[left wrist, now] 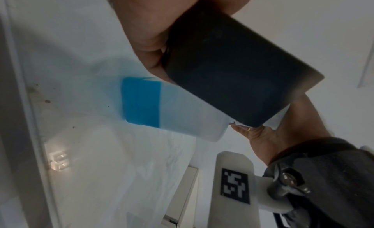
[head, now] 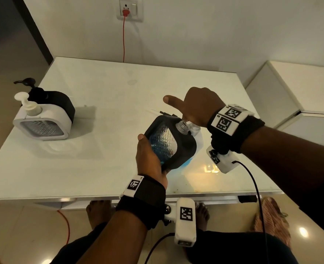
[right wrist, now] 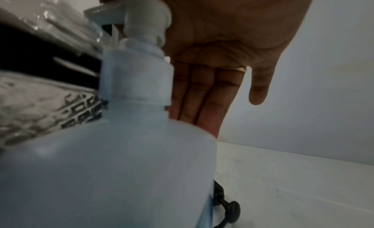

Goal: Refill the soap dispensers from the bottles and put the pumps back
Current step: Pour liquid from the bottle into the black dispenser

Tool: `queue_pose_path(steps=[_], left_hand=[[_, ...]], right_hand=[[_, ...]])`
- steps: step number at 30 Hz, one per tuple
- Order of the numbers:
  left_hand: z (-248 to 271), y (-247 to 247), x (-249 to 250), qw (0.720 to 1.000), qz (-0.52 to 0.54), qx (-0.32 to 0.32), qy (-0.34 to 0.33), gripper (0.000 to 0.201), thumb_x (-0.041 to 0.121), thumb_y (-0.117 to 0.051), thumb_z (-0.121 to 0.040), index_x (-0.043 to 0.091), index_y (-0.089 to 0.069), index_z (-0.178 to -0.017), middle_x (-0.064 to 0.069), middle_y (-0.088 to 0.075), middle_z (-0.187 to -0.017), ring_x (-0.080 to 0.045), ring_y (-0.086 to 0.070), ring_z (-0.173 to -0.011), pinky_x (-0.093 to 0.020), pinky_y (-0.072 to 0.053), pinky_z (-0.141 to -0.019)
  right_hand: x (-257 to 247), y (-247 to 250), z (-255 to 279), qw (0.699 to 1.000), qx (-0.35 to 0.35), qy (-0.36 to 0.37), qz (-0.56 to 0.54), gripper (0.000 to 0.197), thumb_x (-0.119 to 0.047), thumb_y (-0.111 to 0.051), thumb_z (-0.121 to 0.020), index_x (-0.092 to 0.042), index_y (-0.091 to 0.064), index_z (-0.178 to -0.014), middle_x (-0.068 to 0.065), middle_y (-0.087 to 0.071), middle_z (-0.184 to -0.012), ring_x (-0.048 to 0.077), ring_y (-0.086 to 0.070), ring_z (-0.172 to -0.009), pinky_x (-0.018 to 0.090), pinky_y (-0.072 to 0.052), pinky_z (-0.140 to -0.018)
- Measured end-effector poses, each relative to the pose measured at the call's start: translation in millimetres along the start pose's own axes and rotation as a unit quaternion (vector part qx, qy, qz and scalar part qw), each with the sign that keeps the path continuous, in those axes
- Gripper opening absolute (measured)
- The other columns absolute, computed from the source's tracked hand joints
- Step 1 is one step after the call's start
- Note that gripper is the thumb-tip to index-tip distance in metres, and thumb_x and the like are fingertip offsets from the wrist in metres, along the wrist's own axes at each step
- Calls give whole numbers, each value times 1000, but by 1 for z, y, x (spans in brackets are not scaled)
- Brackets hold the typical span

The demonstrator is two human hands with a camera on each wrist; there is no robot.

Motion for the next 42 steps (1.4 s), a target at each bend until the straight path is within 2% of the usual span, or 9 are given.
queue_pose_path(steps=[6, 13, 21, 25, 32, 35, 37, 39, 42], left_hand=[[4, 0, 0, 1000, 0, -2, 2, 54, 66, -32, -107, 34, -59, -139, -9, -68, -134, -36, -67, -118, -43, -64, -82], [3, 0, 0, 1000, 5, -4, 5, 54, 66, -32, -107, 33, -58, -142, -10, -66, -136, -36, -66, -119, -44, -62, -84], [3, -1, -1, 1000, 9, -11, 6, 53, 66, -32, -107, 34, -58, -141, -10, -65, -136, -36, -66, -119, -47, -61, -90], [2, 0, -4, 1000, 6, -18, 11, 54, 68, -31, -106, 36, -59, -140, -10, -65, -137, -37, -66, -120, -47, -63, -87], [2, 0, -4, 999, 28, -31, 20, 55, 69, -27, -105, 37, -65, -127, -8, -68, -133, -35, -67, -118, -46, -62, -87], [2, 2, -5, 997, 65, -32, 25, 58, 74, -23, -103, 39, -68, -117, -8, -69, -133, -38, -65, -122, -59, -54, -103], [1, 1, -6, 996, 79, -36, 31, 58, 74, -23, -103, 39, -69, -114, -9, -68, -133, -40, -64, -124, -61, -52, -105], [2, 0, -8, 995, 83, -37, 38, 57, 73, -24, -103, 38, -69, -112, -9, -69, -132, -39, -65, -122, -57, -56, -101], [1, 0, -11, 995, 82, -42, 47, 59, 73, -25, -103, 35, -69, -117, -11, -70, -131, -36, -68, -115, -46, -62, -82]], right_hand=[[-5, 3, 5, 1000, 13, -4, 1, 83, -86, -27, -87, -12, -50, -57, 5, -60, -60, 23, -60, -62, 42, -55, -75], [-5, 2, 2, 1000, -13, 0, -16, 95, -92, -18, -81, -10, -60, -59, 5, -69, -66, 24, -67, -68, 45, -55, -82], [-8, 6, 9, 1000, 10, -4, -1, 80, -83, -29, -89, -12, -45, -56, 5, -55, -57, 24, -56, -59, 35, -43, -63], [-7, 3, 7, 1000, -12, -6, -24, 93, -92, -21, -81, -10, -56, -57, 5, -69, -64, 24, -66, -66, 41, -54, -78], [-10, 2, 2, 995, -76, 9, -60, 115, -103, -7, -63, -11, -75, -76, -8, -69, -57, 17, -67, -69, 43, -51, -92], [-10, 3, 1, 992, -88, 1, -92, 101, -94, -17, -78, -11, -72, -61, -7, -70, -57, 17, -69, -71, 43, -48, -97], [-10, 3, 1, 991, -94, 1, -100, 99, -91, -19, -81, -11, -74, -60, -5, -72, -59, 18, -70, -73, 43, -48, -97], [-11, 3, 0, 989, -99, -3, -111, 99, -88, -19, -84, -9, -76, -64, -4, -73, -62, 17, -70, -75, 41, -48, -96], [-13, 4, 2, 984, -112, 1, -139, 99, -82, -18, -90, -5, -78, -70, 0, -75, -66, 17, -70, -77, 37, -46, -93]])
Point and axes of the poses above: each hand's wrist, its own z-axis away from the middle knuckle, its own y-axis out of the back of the hand, x = y × z, the point moved 5 cm from there along -z, towards the middle knuckle
